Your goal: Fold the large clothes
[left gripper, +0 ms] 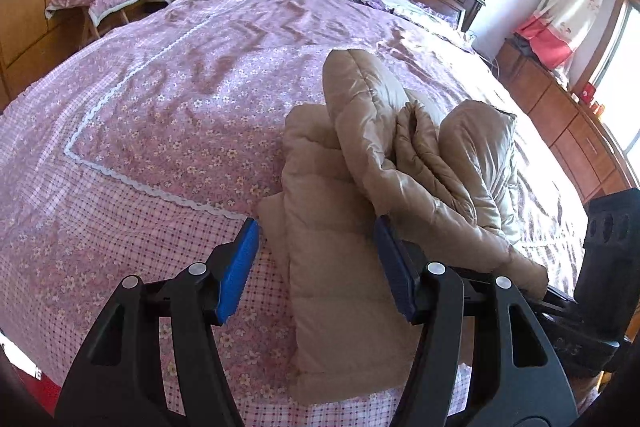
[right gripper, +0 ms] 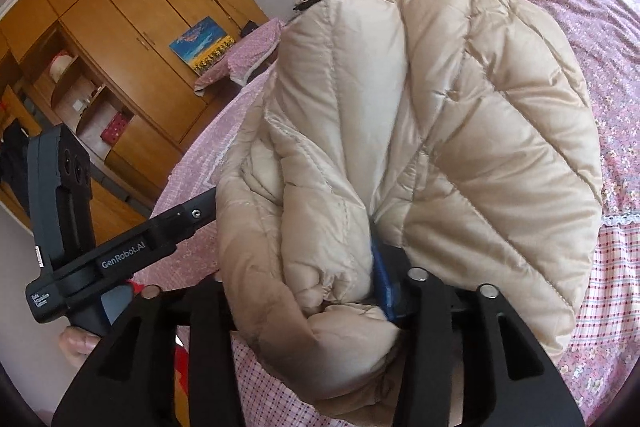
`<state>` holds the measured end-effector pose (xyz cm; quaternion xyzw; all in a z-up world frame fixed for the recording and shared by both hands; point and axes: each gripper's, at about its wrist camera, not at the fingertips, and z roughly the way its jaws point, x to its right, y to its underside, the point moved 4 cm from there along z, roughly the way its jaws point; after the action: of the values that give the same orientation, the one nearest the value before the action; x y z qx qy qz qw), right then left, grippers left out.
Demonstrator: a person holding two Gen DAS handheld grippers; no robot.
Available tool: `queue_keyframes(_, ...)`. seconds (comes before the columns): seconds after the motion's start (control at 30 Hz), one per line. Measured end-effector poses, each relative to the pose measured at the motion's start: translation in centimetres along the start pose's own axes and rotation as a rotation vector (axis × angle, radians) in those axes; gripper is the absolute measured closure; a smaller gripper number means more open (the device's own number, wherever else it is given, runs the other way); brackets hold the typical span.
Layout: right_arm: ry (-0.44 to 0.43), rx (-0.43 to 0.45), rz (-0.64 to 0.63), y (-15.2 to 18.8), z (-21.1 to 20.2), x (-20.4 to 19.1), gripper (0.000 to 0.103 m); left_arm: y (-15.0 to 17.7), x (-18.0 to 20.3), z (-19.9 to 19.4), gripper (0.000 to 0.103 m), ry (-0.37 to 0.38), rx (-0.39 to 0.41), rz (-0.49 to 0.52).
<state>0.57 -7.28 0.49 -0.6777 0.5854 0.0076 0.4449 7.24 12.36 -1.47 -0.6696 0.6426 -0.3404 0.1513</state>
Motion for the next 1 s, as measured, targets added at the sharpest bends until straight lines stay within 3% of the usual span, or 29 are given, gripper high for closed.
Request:
queue_keyframes(0.03,-0.013,0.006,-0.002,0.0,-0.2,-0.4,0.034,0.0,0.1,-0.2,0.043,0.0,0.003,0.003)
queue_keyframes(0.1,-0.032,0.023,0.0,0.0,-0.7,-1.0,0.02,-0.1,0.1,-0.5,0.043,-0.003,0.009,0.006)
queue_keyframes(0.3,-0.015,0.047,-0.048,0.2,-2.2,-2.4,0.02,-0.4,0.1,-1.5,0.043,-0.011,0.026,0.005)
queue_keyframes(0.57,-0.015,0.132,-0.065,-0.3,-7.6,-2.0,0.02,-1.0,1.5,-2.4,0.043,0.015,0.038,0.023)
queue_keyframes(0.7,-0.005,0.181,-0.039,-0.5,-10.4,-0.4,0.019,-1.5,3.2,-2.6,0.04,0.038,0.04,0.057)
queue_keyframes(0.87,0.082,0.244,0.016,-0.7,-12.9,3.6,0.019,-2.0,5.8,-2.5,0.039,0.059,0.04,0.114)
queue_keyframes(1.0,0.09,0.253,0.157,-0.2,-13.3,7.6,0.019,-2.3,7.4,-2.3,0.039,0.074,0.038,0.139)
